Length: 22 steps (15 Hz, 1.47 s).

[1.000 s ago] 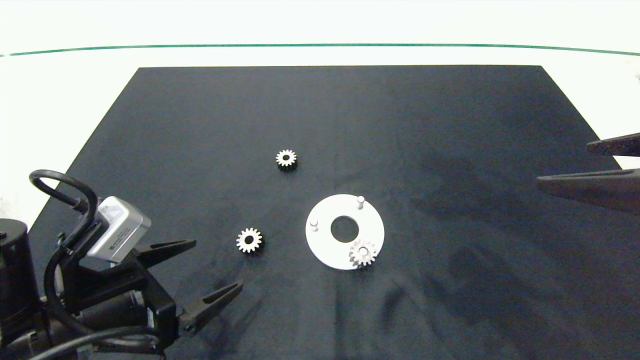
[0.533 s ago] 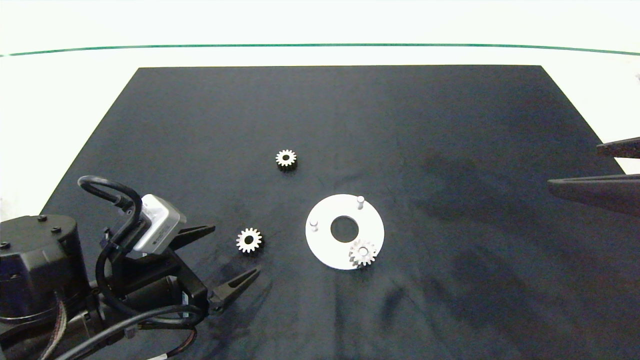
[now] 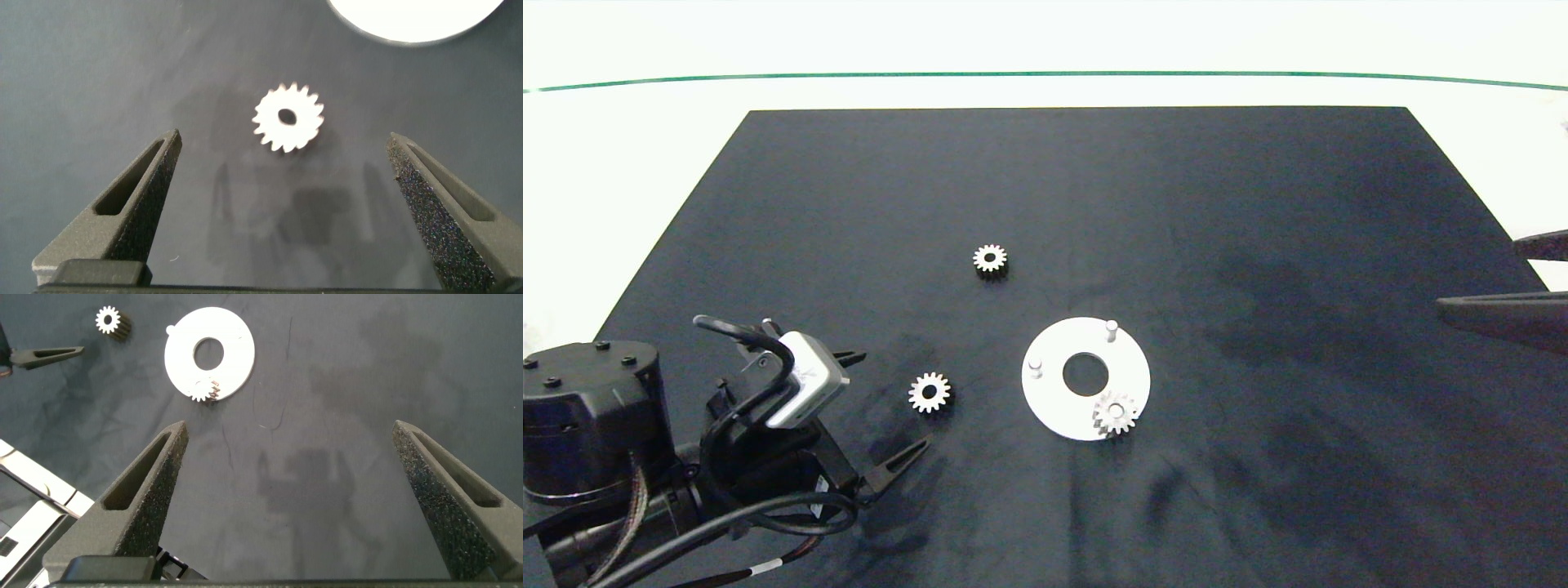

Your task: Install three planetary gears onto the carrier pins

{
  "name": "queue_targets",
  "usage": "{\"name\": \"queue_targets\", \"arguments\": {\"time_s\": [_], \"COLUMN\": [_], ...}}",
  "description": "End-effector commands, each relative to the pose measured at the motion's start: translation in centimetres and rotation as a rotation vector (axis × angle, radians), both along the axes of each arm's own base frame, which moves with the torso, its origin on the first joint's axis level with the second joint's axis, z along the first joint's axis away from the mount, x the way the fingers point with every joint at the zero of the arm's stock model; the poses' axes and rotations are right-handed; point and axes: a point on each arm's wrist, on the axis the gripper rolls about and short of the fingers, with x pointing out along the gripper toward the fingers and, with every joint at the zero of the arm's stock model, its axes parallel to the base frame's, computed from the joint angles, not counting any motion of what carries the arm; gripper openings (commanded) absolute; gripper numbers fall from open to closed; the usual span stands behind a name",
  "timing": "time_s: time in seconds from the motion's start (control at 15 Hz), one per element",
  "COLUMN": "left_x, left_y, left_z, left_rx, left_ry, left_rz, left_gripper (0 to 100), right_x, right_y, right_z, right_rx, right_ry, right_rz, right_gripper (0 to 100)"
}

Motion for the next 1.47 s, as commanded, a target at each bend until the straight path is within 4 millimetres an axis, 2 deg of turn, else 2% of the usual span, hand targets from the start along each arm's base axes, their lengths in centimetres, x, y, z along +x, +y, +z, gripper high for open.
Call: {"name": "queue_targets", "arguments": {"time_s": [0.07, 0.47, 0.93, 1.2, 1.47], "left_x": [0.3, 1.1, 0.8, 1.6, 2.9], "left_y": [0.8, 0.3, -1.5, -2.4, -3.1], "left_z": [-0.2, 2.1, 1.1, 0.3, 1.3], "left_rx": [0.072, 0.108, 0.112, 0.137, 0.130], "left_ry": [0.047, 0.064, 0.135, 0.158, 0.133], "left_rz": [0.028, 0.072, 0.001, 0.004, 0.014], "left_gripper": [100, 100, 100, 100, 100], "right_x": [-0.2, -0.3, -0.2, -0.3, -0.3], "right_y": [-0.2, -0.2, -0.1, -0.1, -0.1], "right_z": [0.0, -0.4, -0.9, -1.0, -1.1], "right_rx": [-0.003, -0.007, -0.019, -0.019, -0.019], "right_ry": [0.004, 0.014, 0.033, 0.034, 0.040], "right_rz": [0.001, 0.008, 0.016, 0.018, 0.026], "right_gripper": [100, 100, 100, 100, 100]}}
